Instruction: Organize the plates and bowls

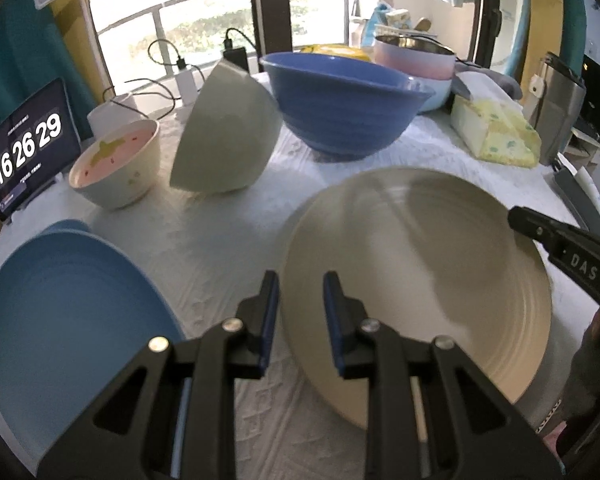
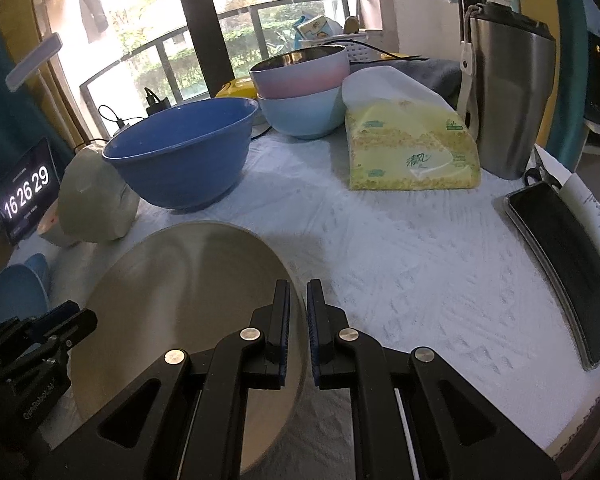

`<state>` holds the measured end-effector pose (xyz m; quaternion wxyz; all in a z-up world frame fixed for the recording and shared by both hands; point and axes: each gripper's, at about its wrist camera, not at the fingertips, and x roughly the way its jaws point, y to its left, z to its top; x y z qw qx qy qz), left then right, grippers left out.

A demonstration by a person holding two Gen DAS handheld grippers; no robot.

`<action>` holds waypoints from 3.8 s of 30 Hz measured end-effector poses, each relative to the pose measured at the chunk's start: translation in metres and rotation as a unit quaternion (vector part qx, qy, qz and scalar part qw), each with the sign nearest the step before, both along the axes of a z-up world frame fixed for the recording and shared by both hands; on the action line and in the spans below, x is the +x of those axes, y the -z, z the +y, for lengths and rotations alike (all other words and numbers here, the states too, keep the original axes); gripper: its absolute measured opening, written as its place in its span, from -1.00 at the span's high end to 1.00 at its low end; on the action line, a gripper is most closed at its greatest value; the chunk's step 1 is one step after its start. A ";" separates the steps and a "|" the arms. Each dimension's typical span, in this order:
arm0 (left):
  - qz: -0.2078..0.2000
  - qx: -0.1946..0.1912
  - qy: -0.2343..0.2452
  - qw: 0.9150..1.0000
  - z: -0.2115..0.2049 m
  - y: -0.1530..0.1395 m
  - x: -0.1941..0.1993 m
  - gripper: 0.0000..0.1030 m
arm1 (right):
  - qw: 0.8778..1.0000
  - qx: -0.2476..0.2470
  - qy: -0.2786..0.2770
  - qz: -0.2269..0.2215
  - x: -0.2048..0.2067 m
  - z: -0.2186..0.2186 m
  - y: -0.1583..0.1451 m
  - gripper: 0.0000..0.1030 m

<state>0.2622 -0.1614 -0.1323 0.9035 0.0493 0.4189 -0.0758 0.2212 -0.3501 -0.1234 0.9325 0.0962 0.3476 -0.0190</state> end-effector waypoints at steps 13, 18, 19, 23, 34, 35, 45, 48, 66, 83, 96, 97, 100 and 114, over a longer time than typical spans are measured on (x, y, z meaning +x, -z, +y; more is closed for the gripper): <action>-0.029 -0.024 -0.010 0.999 0.018 -0.015 -0.018 0.51 | 1.000 -0.007 -0.002 -0.019 -0.016 0.013 -0.014 0.80; -0.043 -0.035 -0.018 0.998 0.031 -0.022 -0.028 0.48 | 1.000 -0.010 -0.016 -0.024 -0.020 0.030 -0.020 0.80; -0.046 -0.037 -0.021 0.998 0.034 -0.023 -0.030 0.46 | 0.999 -0.010 -0.020 -0.025 -0.021 0.034 -0.021 0.80; -0.055 -0.045 -0.029 0.997 0.046 -0.028 -0.037 0.44 | 0.999 -0.012 -0.033 -0.029 -0.026 0.049 -0.026 0.80; -0.089 -0.069 -0.066 0.991 0.095 -0.043 -0.061 0.27 | 0.996 -0.026 -0.079 -0.032 -0.032 0.103 -0.033 0.80; -0.089 -0.071 -0.068 0.991 0.099 -0.043 -0.062 0.26 | 0.996 -0.028 -0.083 -0.032 -0.033 0.108 -0.033 0.80; -0.110 -0.075 -0.106 0.985 0.138 -0.047 -0.073 0.24 | 0.993 -0.044 -0.108 -0.027 -0.034 0.145 -0.034 0.79; -0.112 -0.077 -0.118 0.984 0.149 -0.045 -0.076 0.24 | 0.992 -0.049 -0.114 -0.023 -0.033 0.156 -0.032 0.79; -0.131 -0.071 -0.176 0.973 0.209 -0.041 -0.092 0.24 | 0.987 -0.065 -0.149 -0.001 -0.025 0.209 -0.019 0.79; -0.108 -0.076 -0.214 0.968 0.242 -0.022 -0.087 0.24 | 0.982 -0.072 -0.174 0.022 -0.012 0.242 -0.009 0.54; -0.094 -0.067 -0.210 0.971 0.242 -0.006 -0.081 0.26 | 0.981 -0.067 -0.174 0.047 -0.005 0.246 0.005 0.53; -0.092 -0.069 -0.209 0.971 0.242 -0.005 -0.081 0.26 | 0.981 -0.066 -0.175 0.048 -0.005 0.247 0.005 0.53; -0.090 -0.069 -0.204 0.973 0.240 -0.003 -0.080 0.32 | 0.981 -0.062 -0.179 0.051 -0.005 0.248 0.007 0.53; -0.082 -0.069 -0.188 0.976 0.229 -0.004 -0.081 0.55 | 0.980 -0.067 -0.182 0.047 -0.011 0.245 0.007 0.74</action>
